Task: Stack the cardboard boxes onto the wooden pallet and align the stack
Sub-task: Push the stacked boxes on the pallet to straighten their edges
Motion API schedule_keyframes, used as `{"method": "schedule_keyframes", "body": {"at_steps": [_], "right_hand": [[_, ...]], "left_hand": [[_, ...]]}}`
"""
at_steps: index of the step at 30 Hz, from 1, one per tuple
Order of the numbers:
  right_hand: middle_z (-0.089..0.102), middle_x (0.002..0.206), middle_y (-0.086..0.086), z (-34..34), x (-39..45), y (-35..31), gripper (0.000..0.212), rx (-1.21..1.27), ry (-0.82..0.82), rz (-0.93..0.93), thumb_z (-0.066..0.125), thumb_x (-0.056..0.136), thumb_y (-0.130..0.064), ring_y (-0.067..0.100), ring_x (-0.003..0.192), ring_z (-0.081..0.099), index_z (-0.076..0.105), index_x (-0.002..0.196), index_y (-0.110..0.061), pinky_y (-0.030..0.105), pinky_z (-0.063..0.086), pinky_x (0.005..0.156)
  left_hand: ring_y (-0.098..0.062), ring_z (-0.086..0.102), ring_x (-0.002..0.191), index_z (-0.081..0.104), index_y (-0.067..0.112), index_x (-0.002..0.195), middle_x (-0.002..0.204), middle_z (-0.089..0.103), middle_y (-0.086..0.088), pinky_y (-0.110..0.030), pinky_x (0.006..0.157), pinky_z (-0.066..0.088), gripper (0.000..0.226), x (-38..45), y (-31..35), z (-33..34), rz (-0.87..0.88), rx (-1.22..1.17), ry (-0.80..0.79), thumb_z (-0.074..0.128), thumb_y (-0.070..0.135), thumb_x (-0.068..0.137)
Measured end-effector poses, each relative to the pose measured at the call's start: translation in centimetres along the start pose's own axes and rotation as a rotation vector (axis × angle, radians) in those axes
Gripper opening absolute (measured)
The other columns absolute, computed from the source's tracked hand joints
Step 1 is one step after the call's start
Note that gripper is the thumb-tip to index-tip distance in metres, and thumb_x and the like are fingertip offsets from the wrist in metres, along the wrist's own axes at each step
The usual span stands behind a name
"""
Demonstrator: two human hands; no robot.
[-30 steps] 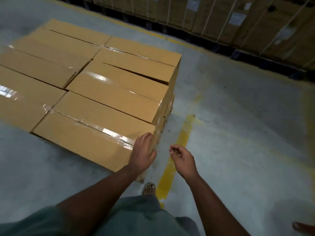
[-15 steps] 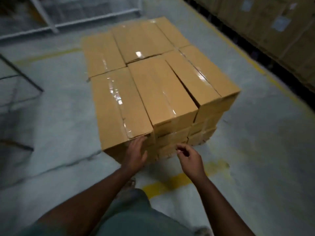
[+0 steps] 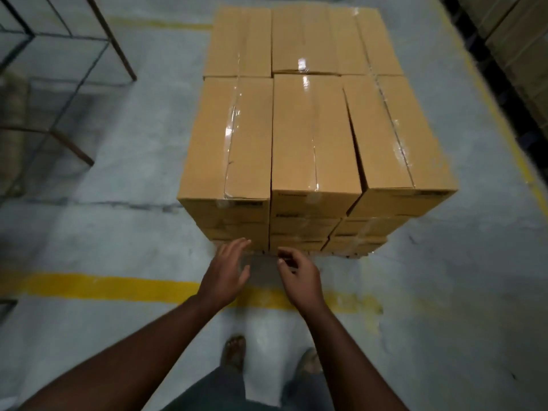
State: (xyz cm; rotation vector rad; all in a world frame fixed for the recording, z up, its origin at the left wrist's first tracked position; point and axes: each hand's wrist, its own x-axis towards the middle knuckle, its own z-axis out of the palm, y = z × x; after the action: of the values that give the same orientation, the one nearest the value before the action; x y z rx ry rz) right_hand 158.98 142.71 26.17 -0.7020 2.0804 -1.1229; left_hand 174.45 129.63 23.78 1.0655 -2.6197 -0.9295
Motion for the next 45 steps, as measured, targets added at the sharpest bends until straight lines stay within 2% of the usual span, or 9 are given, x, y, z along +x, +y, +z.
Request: {"method": "schedule_keyframes", "body": {"at_steps": [4, 9, 15, 19, 23, 28, 32, 36, 45], "right_hand": [[0.067, 0.130, -0.008, -0.1, 1.5, 5.6, 0.031, 0.092, -0.045, 0.059, 0.060, 0.104, -0.020, 0.002, 0.116, 0.062, 0.065, 0.134, -0.026, 0.032, 0.056, 0.098], [0.062, 0.135, -0.014, -0.6, 8.2, 15.5, 0.033, 0.154, -0.044, 0.094, 0.061, 0.104, -0.025, -0.009, 0.117, 0.056, 0.060, 0.135, -0.037, 0.001, 0.044, 0.084], [0.063, 0.133, -0.005, 1.8, 16.4, 26.7, 0.036, 0.166, -0.021, 0.038, 0.064, 0.101, -0.024, 0.011, 0.117, 0.063, 0.062, 0.137, -0.029, 0.043, 0.056, 0.095], [0.064, 0.133, -0.002, 6.5, 20.7, 33.7, 0.034, 0.069, 0.071, -0.162, 0.060, 0.102, -0.023, 0.014, 0.123, 0.060, 0.064, 0.135, -0.019, 0.039, 0.053, 0.102], [0.066, 0.134, -0.001, 10.7, 26.2, 39.8, 0.038, -0.099, 0.234, -0.493, 0.061, 0.096, -0.014, 0.017, 0.125, 0.059, 0.067, 0.133, -0.015, 0.026, 0.045, 0.105], [0.058, 0.142, 0.006, 14.1, 31.0, 45.3, 0.045, -0.304, 0.260, -0.825, 0.063, 0.089, -0.008, 0.028, 0.131, 0.052, 0.064, 0.134, -0.012, 0.042, 0.043, 0.108], [0.029, 0.169, 0.004, 13.4, 32.2, 48.1, 0.064, -0.695, 0.210, -0.863, 0.054, 0.090, -0.027, 0.032, 0.156, 0.025, 0.047, 0.153, -0.018, 0.055, 0.032, 0.119], [-0.003, 0.176, 0.003, 11.8, 31.8, 48.7, 0.092, -0.960, 0.152, -0.819, 0.063, 0.088, -0.029, 0.032, 0.161, -0.003, 0.016, 0.167, -0.017, 0.064, 0.021, 0.123], [0.007, 0.175, 0.008, 13.5, 31.1, 48.1, 0.091, -0.943, 0.202, -0.778, 0.065, 0.086, -0.022, 0.037, 0.161, 0.004, 0.021, 0.165, -0.009, 0.064, 0.018, 0.124]], "left_hand": [[-0.028, 0.043, 0.144, 0.050, 0.010, 0.148, 0.153, 0.049, -0.008, -0.041, 0.120, 0.034, 0.062, -1.2, -0.8, 5.4, -0.098, 0.015, -0.039, 0.071, 0.012, 0.090], [-0.020, 0.041, 0.145, 0.047, 0.015, 0.151, 0.155, 0.046, -0.002, -0.034, 0.118, 0.033, 0.062, 2.0, -3.0, 15.9, -0.208, -0.012, -0.012, 0.070, 0.016, 0.094], [-0.016, 0.029, 0.152, 0.039, 0.012, 0.156, 0.164, 0.034, -0.001, -0.027, 0.120, 0.024, 0.068, 8.4, -6.4, 28.6, -0.291, -0.057, 0.086, 0.070, 0.016, 0.095], [-0.017, 0.015, 0.158, 0.016, 0.011, 0.163, 0.171, 0.013, -0.003, -0.034, 0.126, 0.022, 0.086, 10.7, -12.0, 37.1, -0.276, -0.121, 0.169, 0.070, 0.020, 0.097], [-0.001, -0.013, 0.156, -0.006, 0.023, 0.163, 0.172, -0.018, 0.005, -0.010, 0.119, 0.006, 0.105, 13.6, -18.8, 42.9, -0.259, -0.118, 0.374, 0.073, 0.028, 0.094], [-0.022, -0.010, 0.160, -0.003, 0.011, 0.164, 0.170, -0.025, -0.007, -0.036, 0.125, 0.015, 0.106, 16.5, -24.1, 45.8, -0.067, -0.030, 0.525, 0.074, 0.026, 0.093], [-0.030, -0.014, 0.159, -0.002, 0.010, 0.165, 0.170, -0.023, -0.012, -0.053, 0.125, 0.011, 0.115, 17.0, -26.6, 46.7, -0.002, 0.066, 0.577, 0.080, 0.013, 0.084], [-0.028, -0.019, 0.158, -0.007, 0.012, 0.164, 0.169, -0.027, -0.011, -0.051, 0.124, 0.003, 0.123, 17.2, -26.8, 46.3, -0.023, 0.091, 0.536, 0.084, 0.019, 0.082], [-0.029, -0.024, 0.156, -0.022, 0.024, 0.161, 0.165, -0.036, -0.006, -0.055, 0.127, 0.003, 0.132, 17.2, -26.5, 45.8, -0.087, 0.143, 0.441, 0.083, 0.025, 0.081]]}}
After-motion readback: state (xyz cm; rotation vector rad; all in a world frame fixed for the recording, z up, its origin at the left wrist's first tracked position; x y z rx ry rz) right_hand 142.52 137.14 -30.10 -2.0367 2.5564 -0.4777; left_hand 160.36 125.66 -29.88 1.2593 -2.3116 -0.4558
